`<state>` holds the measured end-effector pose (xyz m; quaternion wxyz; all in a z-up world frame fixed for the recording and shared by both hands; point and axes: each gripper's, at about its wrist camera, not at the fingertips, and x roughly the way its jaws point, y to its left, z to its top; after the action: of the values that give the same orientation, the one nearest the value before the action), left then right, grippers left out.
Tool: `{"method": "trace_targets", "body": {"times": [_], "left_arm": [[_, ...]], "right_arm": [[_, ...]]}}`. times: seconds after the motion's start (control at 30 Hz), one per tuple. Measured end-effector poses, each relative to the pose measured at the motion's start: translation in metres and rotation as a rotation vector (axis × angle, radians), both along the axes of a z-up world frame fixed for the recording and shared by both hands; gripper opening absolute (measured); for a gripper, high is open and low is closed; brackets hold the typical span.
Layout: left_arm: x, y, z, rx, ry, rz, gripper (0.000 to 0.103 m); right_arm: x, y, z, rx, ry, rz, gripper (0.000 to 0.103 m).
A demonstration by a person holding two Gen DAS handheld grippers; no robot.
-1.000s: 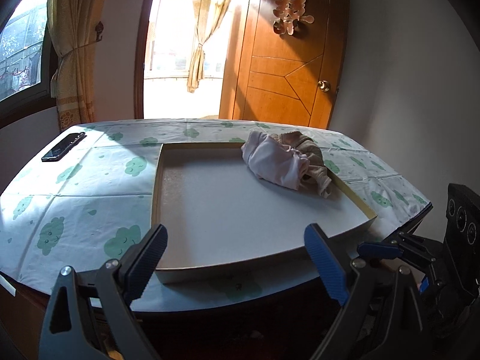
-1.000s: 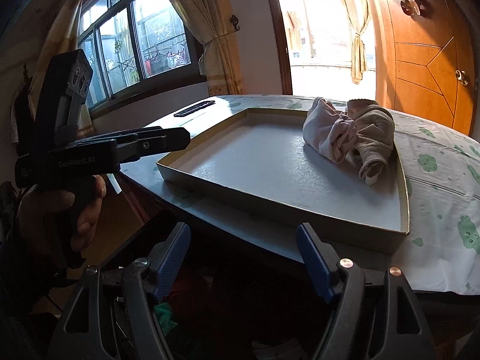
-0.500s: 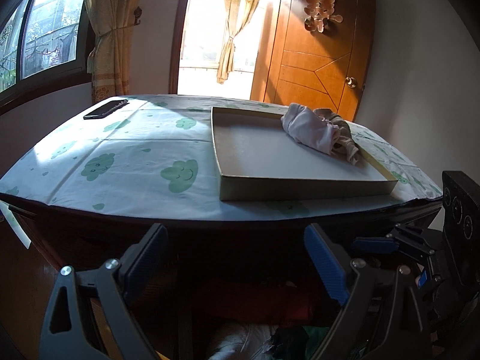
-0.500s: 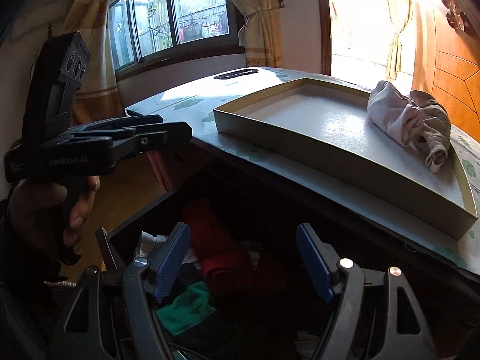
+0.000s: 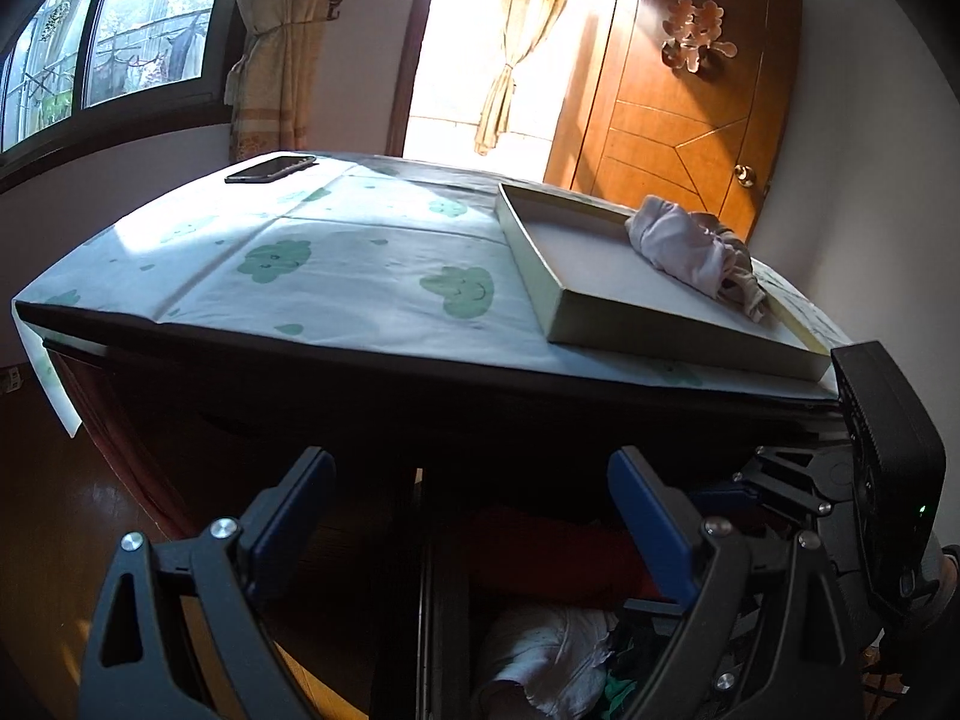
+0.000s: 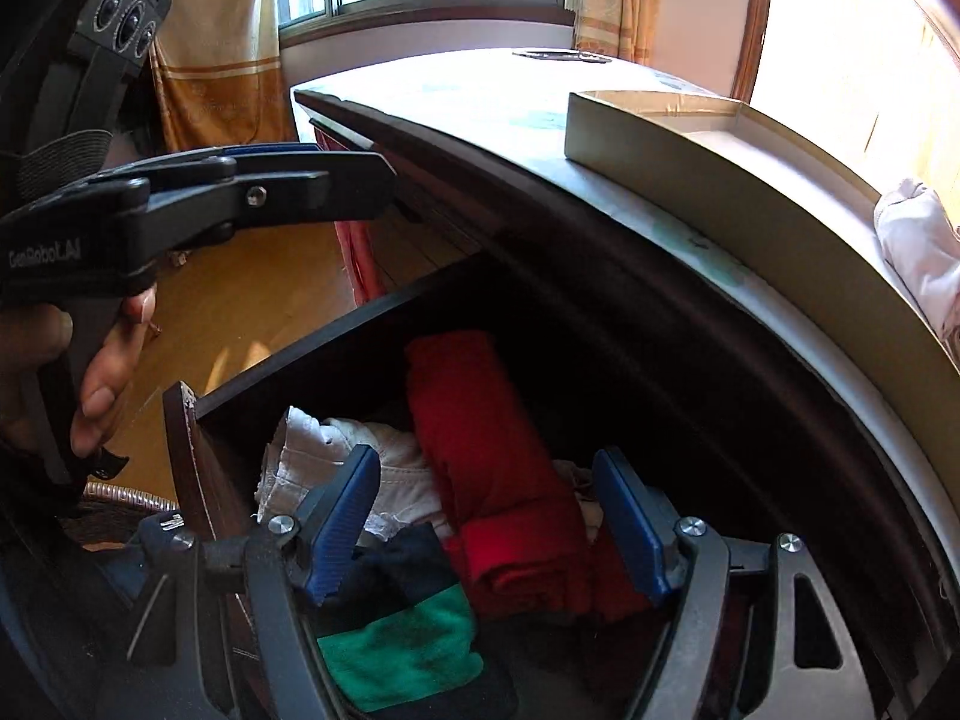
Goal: Take underwear out of drawer
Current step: 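Lower the right gripper into the drawer and grasp the red folded cloth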
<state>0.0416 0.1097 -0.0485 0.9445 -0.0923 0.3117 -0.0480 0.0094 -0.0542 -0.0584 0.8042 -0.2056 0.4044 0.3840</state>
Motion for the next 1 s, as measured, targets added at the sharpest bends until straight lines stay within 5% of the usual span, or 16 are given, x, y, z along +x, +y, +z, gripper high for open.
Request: {"method": "trace_targets", "body": {"times": [0.57,0.7,1.0], "left_arm": [[0.005,0.012,-0.007,-0.034,0.023,0.019,0.094],[0.006,0.012,-0.007,-0.038,0.027,0.015,0.094],[0.005,0.001,-0.008,-0.040,0.035,-0.017,0.094]], "right_arm": [[0.041,0.060,-0.047,-0.182,0.119,0.018,0.070],[0.042,0.056,-0.060,-0.161,0.180,0.019,0.049],[0.017,0.018,-0.028,-0.036,0.079,-0.029,0.042]]}}
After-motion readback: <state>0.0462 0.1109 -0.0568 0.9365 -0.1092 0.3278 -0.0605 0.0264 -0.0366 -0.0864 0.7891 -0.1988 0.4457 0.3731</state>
